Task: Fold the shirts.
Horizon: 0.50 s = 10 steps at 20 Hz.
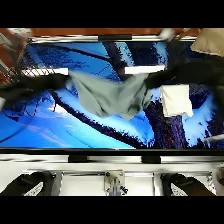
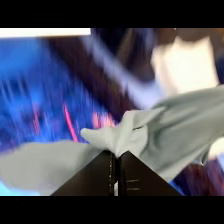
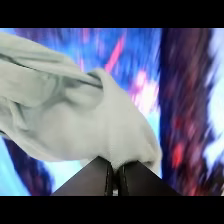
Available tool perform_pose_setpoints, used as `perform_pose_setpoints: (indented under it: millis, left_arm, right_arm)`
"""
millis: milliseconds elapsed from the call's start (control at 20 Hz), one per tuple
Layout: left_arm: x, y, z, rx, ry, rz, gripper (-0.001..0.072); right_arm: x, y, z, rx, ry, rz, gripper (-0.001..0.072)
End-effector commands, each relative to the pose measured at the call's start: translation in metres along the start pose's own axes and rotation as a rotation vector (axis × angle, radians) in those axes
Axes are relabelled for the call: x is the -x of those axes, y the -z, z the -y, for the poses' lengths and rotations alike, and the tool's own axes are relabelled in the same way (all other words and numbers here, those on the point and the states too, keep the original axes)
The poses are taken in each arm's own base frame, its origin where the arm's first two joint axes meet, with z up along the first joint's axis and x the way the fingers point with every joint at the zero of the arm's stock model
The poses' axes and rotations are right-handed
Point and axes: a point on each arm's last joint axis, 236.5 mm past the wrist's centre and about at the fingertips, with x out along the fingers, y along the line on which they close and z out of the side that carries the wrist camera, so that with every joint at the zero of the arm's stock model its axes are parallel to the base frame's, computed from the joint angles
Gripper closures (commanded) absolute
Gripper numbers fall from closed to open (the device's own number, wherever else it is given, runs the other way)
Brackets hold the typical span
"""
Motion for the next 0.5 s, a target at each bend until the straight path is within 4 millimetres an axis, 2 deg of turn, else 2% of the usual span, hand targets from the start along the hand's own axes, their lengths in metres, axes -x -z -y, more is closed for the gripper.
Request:
perform_pose_setpoints:
  millis: [0, 50, 150, 250, 350, 450]
  left_arm:
    - [0.144, -0.136, 0.038, -0.253, -0.088, 0.422, 0.0672]
    - [0.175, -0.152, 0.042, -0.257, -0.12, 0.492, 0.0672]
    - [0.227, -0.17, 0.056, -0.23, -0.135, 0.608, 0.0672]
    - [0.261, -0.177, 0.074, -0.241, -0.113, 0.68, 0.0672]
    - [0.278, -0.18, 0.082, -0.255, -0.11, 0.72, 0.0672]
    - [0.275, -0.172, 0.074, -0.281, -0.154, 0.676, 0.0672]
  right_arm:
    - [0.14, -0.093, -0.02, 0.045, 0.061, 0.428, 0.0635]
    - [0.165, -0.097, -0.024, 0.048, 0.067, 0.477, 0.0635]
    - [0.204, -0.101, -0.039, 0.014, 0.041, 0.563, 0.0635]
    - [0.237, -0.107, -0.06, 0.0, -0.029, 0.654, 0.0635]
    - [0.265, -0.114, -0.07, -0.006, -0.053, 0.741, 0.0635]
    - [0.27, -0.112, -0.067, -0.012, -0.038, 0.746, 0.0635]
